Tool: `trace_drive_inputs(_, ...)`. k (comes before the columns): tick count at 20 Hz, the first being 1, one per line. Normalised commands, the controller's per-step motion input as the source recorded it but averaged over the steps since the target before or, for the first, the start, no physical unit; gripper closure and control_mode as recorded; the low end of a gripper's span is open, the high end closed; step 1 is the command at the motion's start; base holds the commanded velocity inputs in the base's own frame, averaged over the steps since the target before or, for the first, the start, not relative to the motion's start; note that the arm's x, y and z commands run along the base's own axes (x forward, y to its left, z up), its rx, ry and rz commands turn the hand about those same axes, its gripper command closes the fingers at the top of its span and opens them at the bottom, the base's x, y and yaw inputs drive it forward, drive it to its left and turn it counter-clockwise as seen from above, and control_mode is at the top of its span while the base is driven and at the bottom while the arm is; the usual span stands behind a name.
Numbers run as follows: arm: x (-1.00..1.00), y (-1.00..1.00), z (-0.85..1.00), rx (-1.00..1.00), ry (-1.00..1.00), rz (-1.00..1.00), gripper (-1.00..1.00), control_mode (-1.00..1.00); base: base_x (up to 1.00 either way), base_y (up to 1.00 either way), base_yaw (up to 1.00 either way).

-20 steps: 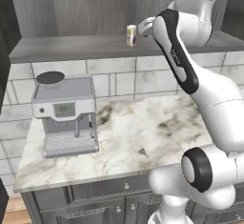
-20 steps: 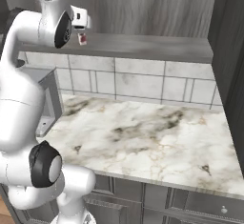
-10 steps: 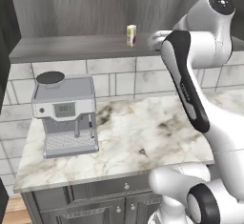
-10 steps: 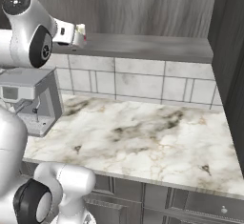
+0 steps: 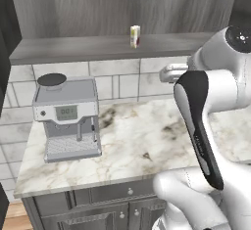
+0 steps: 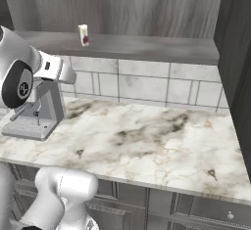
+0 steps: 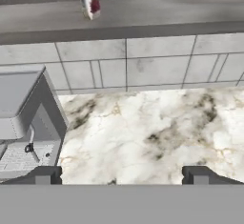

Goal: Pick the boxed drink, water bottle from the counter and place them in the open cabinet.

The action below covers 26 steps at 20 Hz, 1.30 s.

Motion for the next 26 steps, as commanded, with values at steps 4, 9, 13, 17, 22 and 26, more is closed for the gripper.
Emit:
trace_drive_inputs(4,-0.5,0.01,-0.93,0.0,0.06,-0.05,-1.0,-1.0,0.0,0.0,0.0)
trace_drive_inputs(9,-0.41,0.0,-0.81,0.0,0.0,-0.06,-1.0,-1.0,0.0,0.0,0.0)
trace_drive_inputs(13,-0.22,0.02,-0.68,0.0,-0.01,-0.04,-1.0,-1.0,0.0,0.0,0.0)
trace_drive_inputs(17,-0.07,0.02,-0.25,0.02,-0.01,-0.02,-1.0,-1.0,0.0,0.0,0.0)
trace_drive_inputs(22,0.0,0.0,0.0,0.0,0.0,0.0,-1.0,-1.0,0.0,0.0,0.0)
trace_drive_inputs(26,0.0,0.0,0.0,0.0,0.0,0.0,-1.0,-1.0,0.0,0.0,0.0)
